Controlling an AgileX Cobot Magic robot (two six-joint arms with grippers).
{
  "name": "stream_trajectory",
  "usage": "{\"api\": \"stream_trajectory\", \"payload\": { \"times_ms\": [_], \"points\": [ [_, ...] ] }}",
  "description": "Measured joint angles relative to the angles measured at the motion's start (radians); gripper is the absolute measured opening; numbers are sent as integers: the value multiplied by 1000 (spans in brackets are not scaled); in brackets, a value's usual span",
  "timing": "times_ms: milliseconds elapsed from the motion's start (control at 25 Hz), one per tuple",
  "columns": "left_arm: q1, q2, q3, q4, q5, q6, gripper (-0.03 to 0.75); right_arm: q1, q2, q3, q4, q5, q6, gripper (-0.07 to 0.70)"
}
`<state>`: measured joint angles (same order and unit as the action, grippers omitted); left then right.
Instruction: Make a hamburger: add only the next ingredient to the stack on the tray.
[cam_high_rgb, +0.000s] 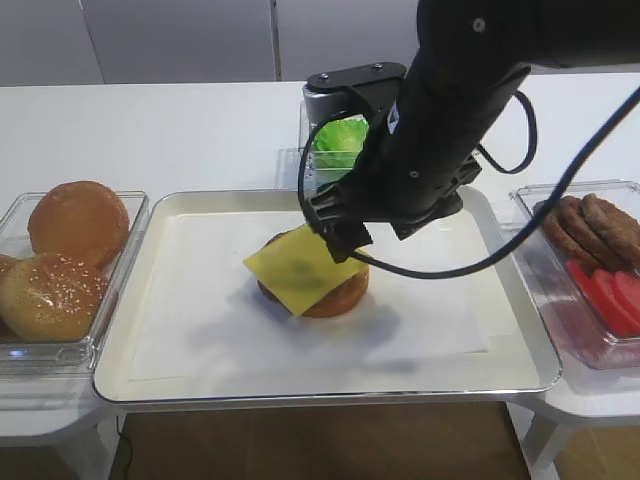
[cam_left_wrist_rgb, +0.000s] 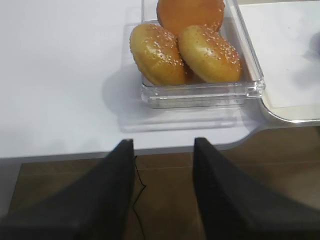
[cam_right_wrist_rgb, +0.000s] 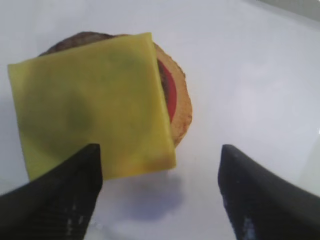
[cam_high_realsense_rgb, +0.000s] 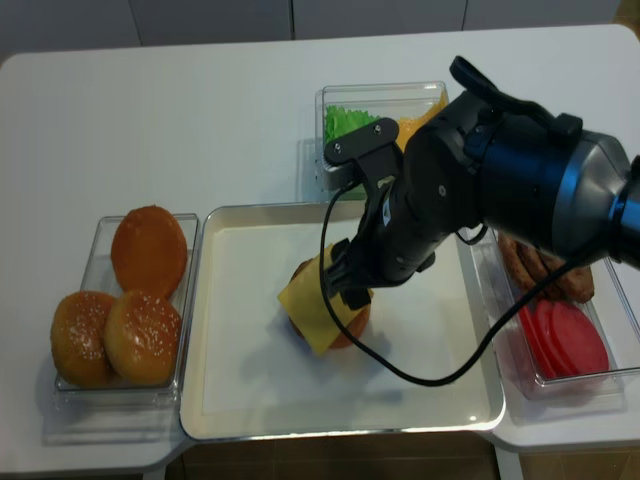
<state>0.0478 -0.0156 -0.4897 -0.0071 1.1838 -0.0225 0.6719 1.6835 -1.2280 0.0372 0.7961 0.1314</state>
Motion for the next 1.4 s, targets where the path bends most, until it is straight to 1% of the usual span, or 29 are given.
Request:
{"api": "stream_trajectory", "payload": {
  "times_ms": [160,240,360,560,760,920,1000,1240,1400],
  "points": [
    [0,0,0,0,0,0,293,0,-38,-19,-53,70,27,584],
    [0,0,0,0,0,0,293,-4,-60,-32,-85,116,41,579],
    [0,0,0,0,0,0,293,-45,-96,-41,-93,169,43,552],
    [0,0,0,0,0,0,293,-176,-156,-41,-94,236,9,519],
    [0,0,0,0,0,0,293,-344,-211,-39,-24,291,-45,505],
    [0,0,0,0,0,0,293,-432,-267,-37,-11,341,-56,503],
    [0,0,0,0,0,0,293,-452,-311,-37,-11,362,-60,503],
    [0,0,0,0,0,0,293,-459,-462,-37,-26,434,-54,503],
    [0,0,0,0,0,0,293,-459,-578,-37,-26,453,-46,501]
  ]
}}
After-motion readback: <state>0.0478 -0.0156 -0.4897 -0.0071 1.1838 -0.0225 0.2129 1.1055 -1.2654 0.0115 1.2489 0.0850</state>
